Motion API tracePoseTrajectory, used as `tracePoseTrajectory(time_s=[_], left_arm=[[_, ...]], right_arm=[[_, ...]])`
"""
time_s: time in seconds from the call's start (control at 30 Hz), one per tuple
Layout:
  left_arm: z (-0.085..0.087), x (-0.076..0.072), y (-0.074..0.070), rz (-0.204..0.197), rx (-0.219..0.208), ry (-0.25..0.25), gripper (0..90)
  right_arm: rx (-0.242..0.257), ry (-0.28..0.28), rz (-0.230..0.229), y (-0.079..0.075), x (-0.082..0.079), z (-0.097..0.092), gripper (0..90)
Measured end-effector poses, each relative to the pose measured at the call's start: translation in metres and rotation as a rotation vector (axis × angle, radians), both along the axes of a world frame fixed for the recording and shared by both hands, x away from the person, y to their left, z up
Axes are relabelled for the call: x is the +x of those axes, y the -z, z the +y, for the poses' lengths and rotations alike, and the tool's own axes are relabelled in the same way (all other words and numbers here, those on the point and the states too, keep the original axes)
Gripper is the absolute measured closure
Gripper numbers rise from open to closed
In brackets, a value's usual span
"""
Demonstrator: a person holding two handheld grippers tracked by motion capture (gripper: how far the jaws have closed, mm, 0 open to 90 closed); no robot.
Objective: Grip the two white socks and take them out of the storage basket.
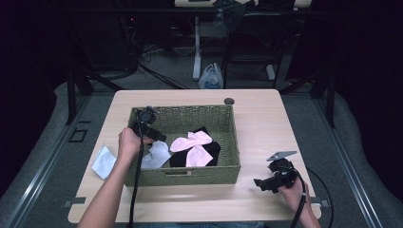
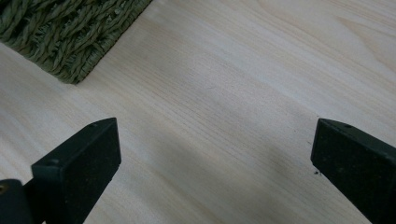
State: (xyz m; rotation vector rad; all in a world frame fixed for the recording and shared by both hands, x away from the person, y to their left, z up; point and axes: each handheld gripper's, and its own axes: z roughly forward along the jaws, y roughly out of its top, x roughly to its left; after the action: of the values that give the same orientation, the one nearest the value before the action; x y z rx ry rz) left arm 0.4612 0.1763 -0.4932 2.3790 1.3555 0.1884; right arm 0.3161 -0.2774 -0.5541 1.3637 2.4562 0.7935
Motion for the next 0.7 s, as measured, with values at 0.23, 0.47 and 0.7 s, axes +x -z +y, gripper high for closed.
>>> tracePoseTrajectory(time_s=[0.23,0.47,0.7], left_arm=[[-0.004,0.006,0.014,0.059,0.029,0.009,29.0],[-0.007,0.007,0.026,0.139,0.059,0.031,55.0],[-0.005,0.001,0.020,0.129,0.039,0.054,84.1]], right_arm=[[0.000,0.000,-0.002,-0.001,0.000,0.000,1.3],[-0.002,-0.002,-0.001,-0.001,0.000,0.000,1.3],[-0.002,0.002,-0.003,-0.001,0.000,0.000,1.3]])
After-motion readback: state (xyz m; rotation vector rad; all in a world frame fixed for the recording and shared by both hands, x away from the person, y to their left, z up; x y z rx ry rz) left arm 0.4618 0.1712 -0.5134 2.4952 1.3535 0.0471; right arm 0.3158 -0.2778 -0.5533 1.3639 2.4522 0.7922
